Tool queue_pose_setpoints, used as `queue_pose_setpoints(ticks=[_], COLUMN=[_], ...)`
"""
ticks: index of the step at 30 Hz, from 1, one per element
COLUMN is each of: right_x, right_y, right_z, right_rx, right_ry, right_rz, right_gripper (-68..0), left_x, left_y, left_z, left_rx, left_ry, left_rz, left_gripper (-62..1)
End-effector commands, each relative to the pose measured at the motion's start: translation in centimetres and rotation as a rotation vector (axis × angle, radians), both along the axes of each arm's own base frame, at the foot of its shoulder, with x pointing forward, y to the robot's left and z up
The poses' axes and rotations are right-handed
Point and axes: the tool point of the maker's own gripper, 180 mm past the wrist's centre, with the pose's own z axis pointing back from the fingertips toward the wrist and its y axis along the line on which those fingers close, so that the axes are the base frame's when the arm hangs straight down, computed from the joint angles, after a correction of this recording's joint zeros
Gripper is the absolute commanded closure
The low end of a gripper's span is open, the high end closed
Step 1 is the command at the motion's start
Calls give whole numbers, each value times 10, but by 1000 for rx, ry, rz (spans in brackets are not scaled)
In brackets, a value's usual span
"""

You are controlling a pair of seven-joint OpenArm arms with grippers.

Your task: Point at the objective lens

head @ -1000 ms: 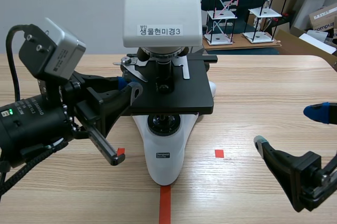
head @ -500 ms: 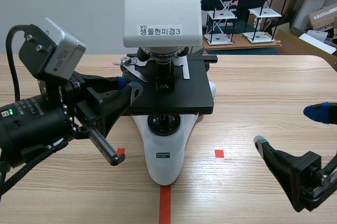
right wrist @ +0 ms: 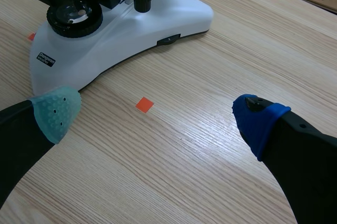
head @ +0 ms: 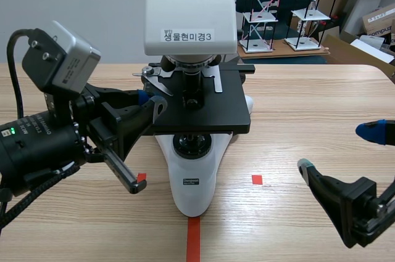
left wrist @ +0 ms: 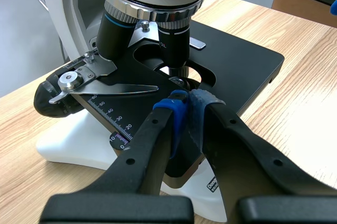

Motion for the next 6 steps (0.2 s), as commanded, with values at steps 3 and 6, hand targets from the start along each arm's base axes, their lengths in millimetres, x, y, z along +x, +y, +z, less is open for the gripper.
queue_pose_setpoints(ticks=[3,6], right_x=[3,3], right_y=[0,0], right_z=[7,7], right_rx=[5,5], right_ry=[-26,-26], right_rz=[-1,-1], right_gripper=[-642,-642], left_x=[0,0], left_y=[-3,-3], left_z=[9,9], left_rx=[-34,-34], left_ry=[-21,-21], left_rz=[-3,-3], left_gripper=[-29,-29])
